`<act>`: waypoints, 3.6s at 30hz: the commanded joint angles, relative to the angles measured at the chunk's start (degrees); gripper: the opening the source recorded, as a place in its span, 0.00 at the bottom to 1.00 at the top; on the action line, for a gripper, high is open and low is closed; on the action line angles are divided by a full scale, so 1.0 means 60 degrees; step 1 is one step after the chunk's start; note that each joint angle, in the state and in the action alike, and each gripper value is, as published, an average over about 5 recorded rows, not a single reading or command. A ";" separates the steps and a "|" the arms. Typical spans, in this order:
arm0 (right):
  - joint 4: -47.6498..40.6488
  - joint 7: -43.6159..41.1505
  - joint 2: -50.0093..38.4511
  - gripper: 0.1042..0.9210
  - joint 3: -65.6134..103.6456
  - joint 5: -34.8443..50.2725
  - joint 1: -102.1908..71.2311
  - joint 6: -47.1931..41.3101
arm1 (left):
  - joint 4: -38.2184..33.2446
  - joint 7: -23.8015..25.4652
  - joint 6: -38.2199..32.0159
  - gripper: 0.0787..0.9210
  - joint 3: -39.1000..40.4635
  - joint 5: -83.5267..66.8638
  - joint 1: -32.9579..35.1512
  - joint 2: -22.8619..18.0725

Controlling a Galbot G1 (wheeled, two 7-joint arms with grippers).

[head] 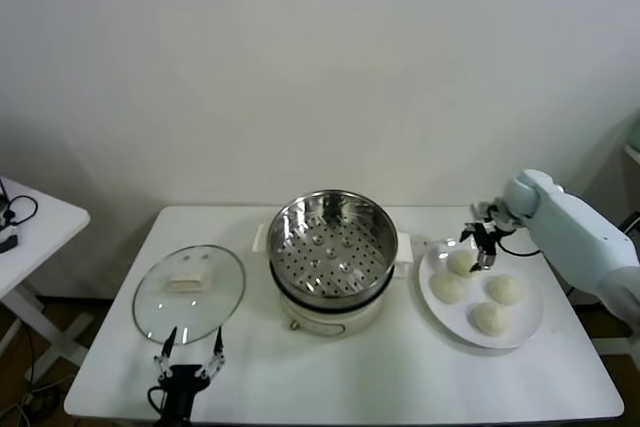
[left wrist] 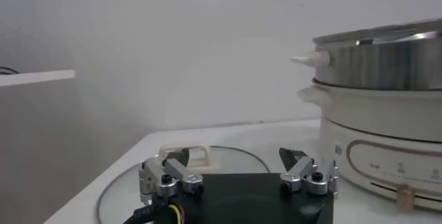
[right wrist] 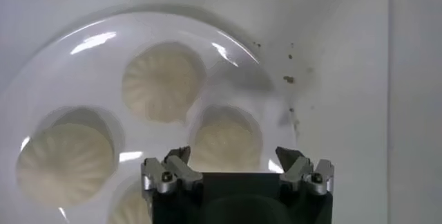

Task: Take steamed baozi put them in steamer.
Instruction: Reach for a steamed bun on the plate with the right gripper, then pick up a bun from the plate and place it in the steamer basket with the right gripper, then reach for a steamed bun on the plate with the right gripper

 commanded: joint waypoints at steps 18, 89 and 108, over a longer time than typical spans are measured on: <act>-0.0372 0.0002 0.0497 0.65 -0.0435 -0.0636 0.0255 0.0457 | 0.0148 -0.0096 -0.0067 0.88 -0.0054 0.0018 -0.0064 -0.0001; 0.1807 0.1563 0.3794 0.66 -0.5661 0.0756 0.3876 0.4824 | 0.0306 -0.0307 -0.0241 0.88 -0.0100 0.0136 0.0002 -0.0226; 0.4851 -0.0368 0.0714 0.88 -0.9139 0.7004 0.8234 0.2001 | 0.0196 -0.0311 -0.0211 0.88 -0.0102 0.0154 0.0041 -0.0188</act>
